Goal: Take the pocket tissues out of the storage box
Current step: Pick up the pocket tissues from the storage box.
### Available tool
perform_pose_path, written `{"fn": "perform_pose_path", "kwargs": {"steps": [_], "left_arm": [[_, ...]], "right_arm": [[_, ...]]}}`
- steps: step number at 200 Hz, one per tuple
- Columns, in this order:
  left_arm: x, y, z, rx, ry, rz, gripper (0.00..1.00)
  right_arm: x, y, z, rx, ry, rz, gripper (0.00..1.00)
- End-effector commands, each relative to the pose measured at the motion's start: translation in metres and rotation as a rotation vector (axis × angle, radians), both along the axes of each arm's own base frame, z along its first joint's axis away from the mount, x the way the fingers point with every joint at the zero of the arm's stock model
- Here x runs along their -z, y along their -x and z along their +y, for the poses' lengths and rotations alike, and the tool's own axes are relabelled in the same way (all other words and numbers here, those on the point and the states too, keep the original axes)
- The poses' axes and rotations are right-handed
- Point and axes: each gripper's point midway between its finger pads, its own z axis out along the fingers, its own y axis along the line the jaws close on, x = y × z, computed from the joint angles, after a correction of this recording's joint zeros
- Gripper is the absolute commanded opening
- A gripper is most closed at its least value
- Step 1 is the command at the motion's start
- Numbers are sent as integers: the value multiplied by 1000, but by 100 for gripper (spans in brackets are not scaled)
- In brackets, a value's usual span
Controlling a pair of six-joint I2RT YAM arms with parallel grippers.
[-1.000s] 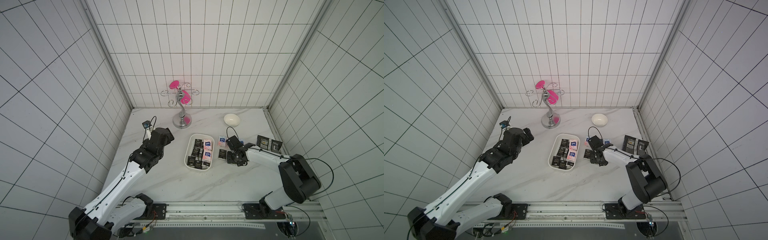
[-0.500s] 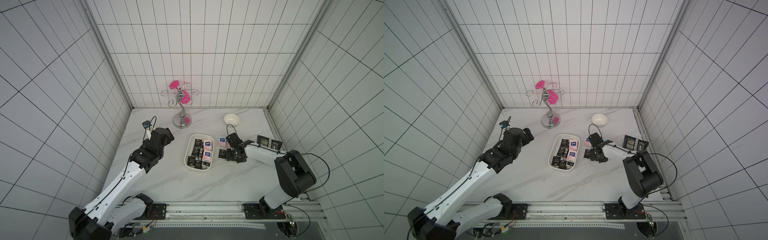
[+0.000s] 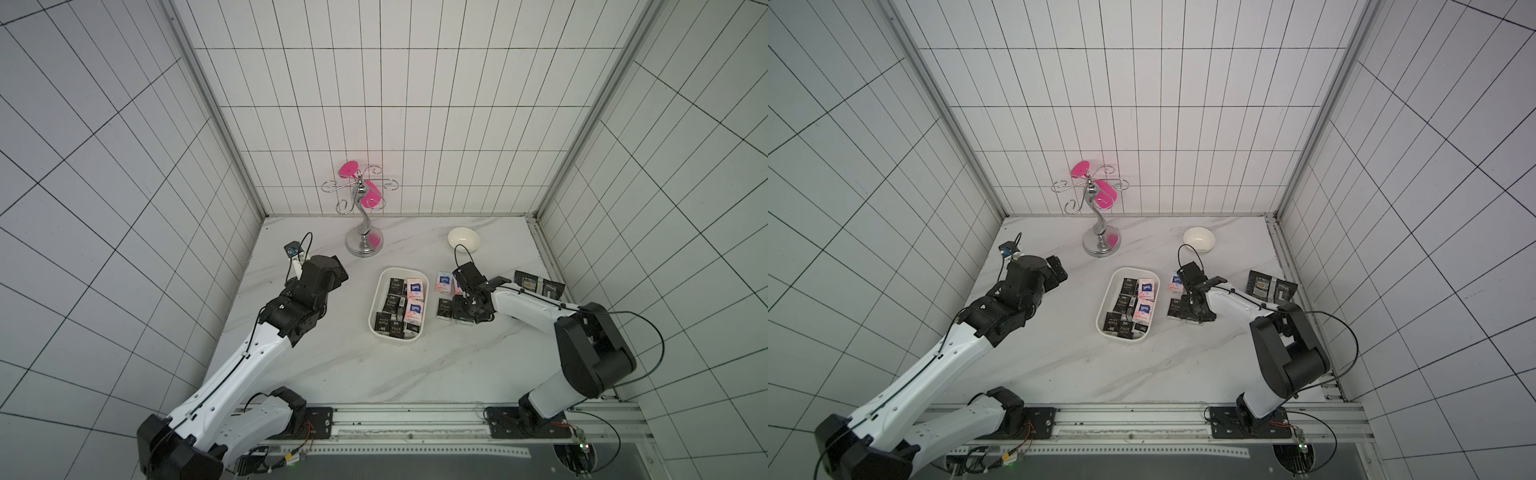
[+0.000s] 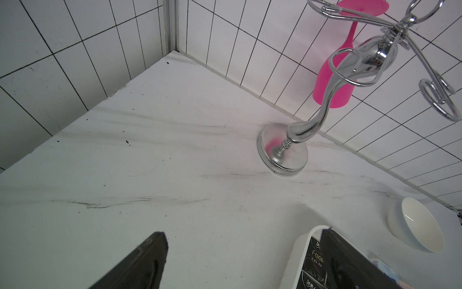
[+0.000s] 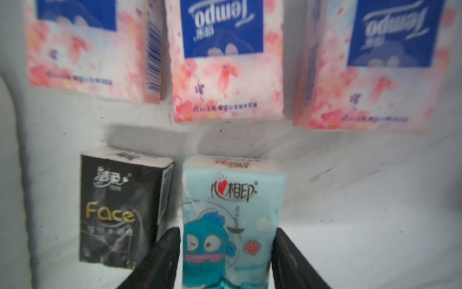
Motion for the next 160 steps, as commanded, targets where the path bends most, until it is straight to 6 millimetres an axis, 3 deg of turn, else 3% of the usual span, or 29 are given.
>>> {"fn": "perform_pose_path", "kwargs": {"steps": [1,42,80,126,160], "left_arm": [[-17,-1,1,-6,3,-40,98],[-14,-4,-3,7,1,-27,98],[-9,-5,-8,18,1,-11,98],[-8,-4,-9,21,-6,-8,98],[-6,-2,-9,25,-7,-3,98]], "right_arm": [[-39,-11,-1,0,-9,-72,61],[-82,-22,20,-41,-51,-169,61],[-108,-36,75,-138,-67,-226,62],[-101,-52,137,-206,-56,-221,62],[-82,-61,157,-189,-38,-197,62]]}}
